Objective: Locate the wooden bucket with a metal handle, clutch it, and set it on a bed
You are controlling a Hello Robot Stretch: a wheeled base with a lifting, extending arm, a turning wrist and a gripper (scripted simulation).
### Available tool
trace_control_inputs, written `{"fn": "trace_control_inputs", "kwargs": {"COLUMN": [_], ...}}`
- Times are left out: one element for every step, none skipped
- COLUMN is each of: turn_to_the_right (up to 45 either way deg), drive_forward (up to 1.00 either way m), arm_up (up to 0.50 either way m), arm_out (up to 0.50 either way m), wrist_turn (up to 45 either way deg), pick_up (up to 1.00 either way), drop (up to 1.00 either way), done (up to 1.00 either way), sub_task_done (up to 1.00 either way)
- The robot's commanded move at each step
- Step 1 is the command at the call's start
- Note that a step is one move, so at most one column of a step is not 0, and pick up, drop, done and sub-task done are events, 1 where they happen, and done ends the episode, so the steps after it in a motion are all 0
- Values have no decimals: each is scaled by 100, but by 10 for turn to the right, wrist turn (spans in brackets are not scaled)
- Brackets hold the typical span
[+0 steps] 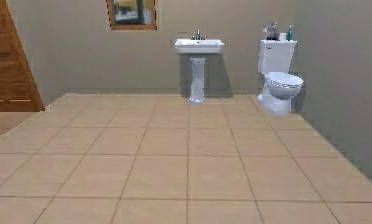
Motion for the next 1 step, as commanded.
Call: {"fn": "trace_control_inputs", "kwargs": {"turn_to_the_right": [450], "drive_forward": [0], "arm_up": [0], "arm_out": [0], "wrist_turn": [0], "pick_up": [0], "drop": [0], "done": [0], "sub_task_done": [0]}}
